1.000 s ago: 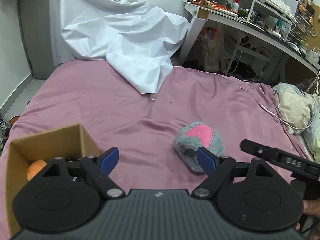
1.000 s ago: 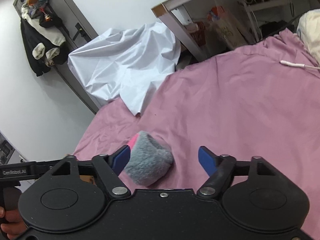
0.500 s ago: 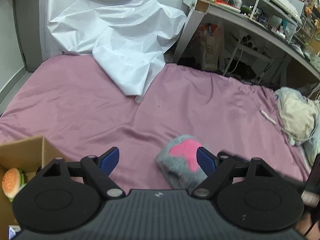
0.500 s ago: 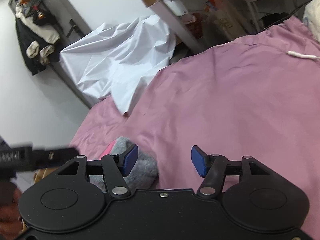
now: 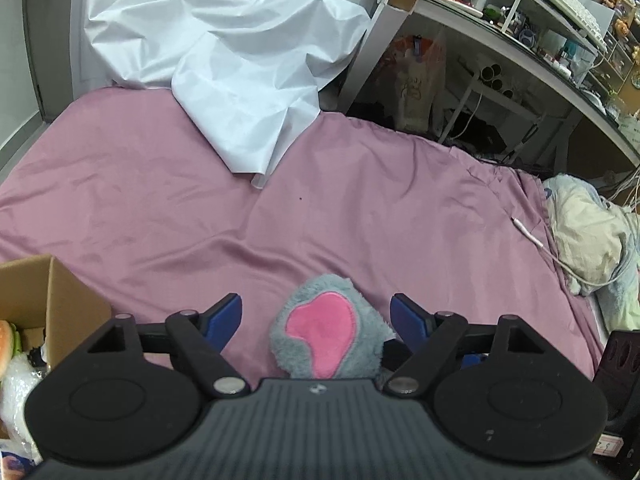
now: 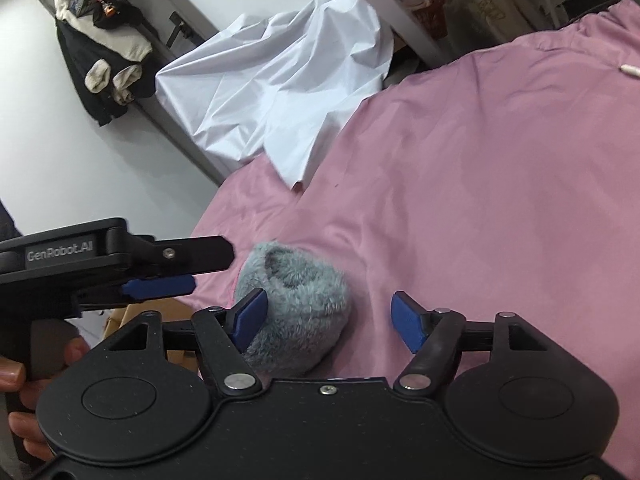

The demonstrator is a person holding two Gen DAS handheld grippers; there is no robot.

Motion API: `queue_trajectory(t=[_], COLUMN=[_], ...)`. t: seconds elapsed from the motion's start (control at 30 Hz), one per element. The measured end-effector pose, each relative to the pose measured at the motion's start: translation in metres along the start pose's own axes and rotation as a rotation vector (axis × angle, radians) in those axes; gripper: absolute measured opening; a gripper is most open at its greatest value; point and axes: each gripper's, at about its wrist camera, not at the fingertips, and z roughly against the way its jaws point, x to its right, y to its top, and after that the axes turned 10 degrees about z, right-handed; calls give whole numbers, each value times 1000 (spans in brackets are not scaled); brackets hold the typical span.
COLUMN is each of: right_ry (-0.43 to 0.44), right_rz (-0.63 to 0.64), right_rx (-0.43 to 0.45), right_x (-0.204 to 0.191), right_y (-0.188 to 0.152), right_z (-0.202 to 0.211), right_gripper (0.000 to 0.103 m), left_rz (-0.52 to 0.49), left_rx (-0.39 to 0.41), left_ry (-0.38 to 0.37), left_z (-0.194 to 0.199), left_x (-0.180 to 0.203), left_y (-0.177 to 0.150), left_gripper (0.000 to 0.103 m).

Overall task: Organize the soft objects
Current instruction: 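Close the left tool on the grey plush's pink ear while the right tool grips its body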

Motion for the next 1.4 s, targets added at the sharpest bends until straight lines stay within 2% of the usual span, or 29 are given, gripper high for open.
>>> queue_trajectory(t=[0.2,0.33,0.43,0.5,0.6,0.73,0.87,1.3,1.4], right_ry=[37,71,79,88,100,131,151,129,115], right_rz=[26,46,58,75,90,69,32,-57,-65], right_rx=[-22,-43,-55,-73,-77,-53,-52,-31,-44], right_x=[-9,-15,-19,-23,-25,-25,-23,-16,-18], right_y=[-3,-6,-8,-9,-9,-6,-6,-7,-10], right_z=[-3,-5,-5,-5,-3,2,1,-1,-6], right_gripper=[67,63,62,62,63,61,52,50,46], left_rz=[48,73,80,104,131,141,151,116,115], left_rx=[-63,-58,-70,-101,-118,-118,-122,-119,-120], left_ry=[25,12,18,17,24,11,8,16,21], left_z=[-2,1,-3,-9,-13,-10,-9,0,3], left_x=[-14,-19,-21,-24,-30,-36,-40,-34,-33], left_y=[-7,-6,-7,-9,-14,-16,-17,-28,-31], left_gripper=[67,66,55,40,32,29,28,24,22])
